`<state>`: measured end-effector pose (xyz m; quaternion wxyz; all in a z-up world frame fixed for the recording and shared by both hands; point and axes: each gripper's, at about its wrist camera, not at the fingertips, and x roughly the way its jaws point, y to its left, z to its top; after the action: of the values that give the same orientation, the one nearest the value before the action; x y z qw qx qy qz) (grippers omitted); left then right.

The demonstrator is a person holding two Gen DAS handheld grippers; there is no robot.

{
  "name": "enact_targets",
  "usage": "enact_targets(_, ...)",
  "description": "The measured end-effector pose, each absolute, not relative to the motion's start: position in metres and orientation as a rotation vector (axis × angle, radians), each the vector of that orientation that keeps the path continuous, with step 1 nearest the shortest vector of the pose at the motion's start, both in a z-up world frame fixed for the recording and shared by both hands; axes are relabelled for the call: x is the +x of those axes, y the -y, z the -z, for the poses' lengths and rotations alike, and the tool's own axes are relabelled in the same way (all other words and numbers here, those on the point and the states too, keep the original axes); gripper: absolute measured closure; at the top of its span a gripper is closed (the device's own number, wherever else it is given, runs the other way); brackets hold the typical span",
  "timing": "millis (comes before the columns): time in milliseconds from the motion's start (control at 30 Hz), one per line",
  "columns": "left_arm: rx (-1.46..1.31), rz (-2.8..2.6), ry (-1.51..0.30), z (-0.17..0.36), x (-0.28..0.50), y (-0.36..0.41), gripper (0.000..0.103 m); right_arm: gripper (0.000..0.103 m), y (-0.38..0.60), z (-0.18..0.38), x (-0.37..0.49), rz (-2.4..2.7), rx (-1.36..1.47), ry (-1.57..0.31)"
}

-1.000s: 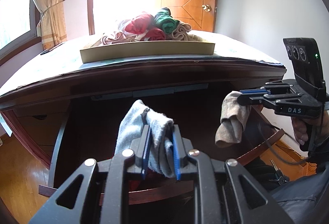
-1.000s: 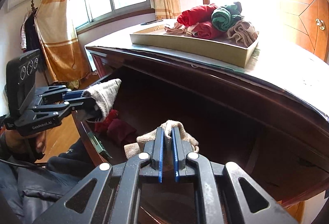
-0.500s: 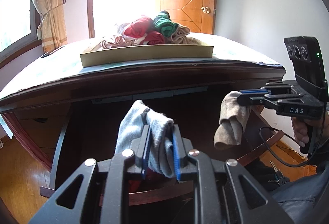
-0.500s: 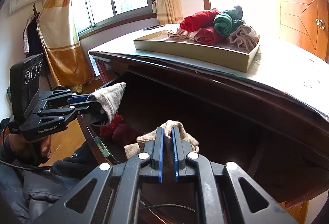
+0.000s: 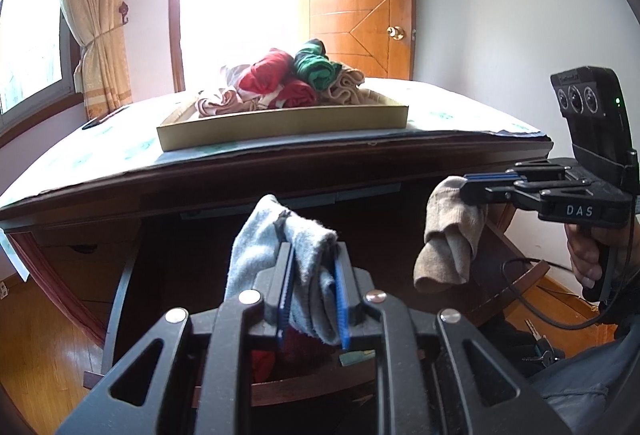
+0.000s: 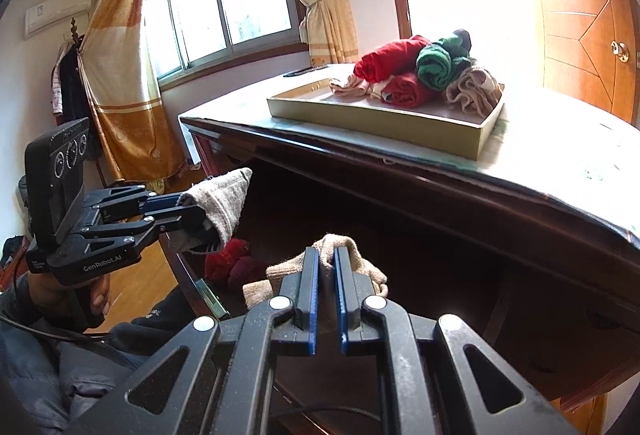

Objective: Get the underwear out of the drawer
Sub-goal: 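Lift the grey sock with the left tool while the right tool lifts the beige sock, then carry the grey sock with the left tool while the right tool carries the beige sock over the tray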

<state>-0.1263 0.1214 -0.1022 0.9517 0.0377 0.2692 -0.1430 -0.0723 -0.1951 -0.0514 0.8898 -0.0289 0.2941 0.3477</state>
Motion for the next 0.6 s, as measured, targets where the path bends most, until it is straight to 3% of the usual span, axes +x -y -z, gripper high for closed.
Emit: enact_targets(600, 0.128, 0.274, -0.463, 0.075, -0.125, -0.115, 0.087, 0.095, 0.202, 0.025, -0.076, -0.729, -0.036, -0.516)
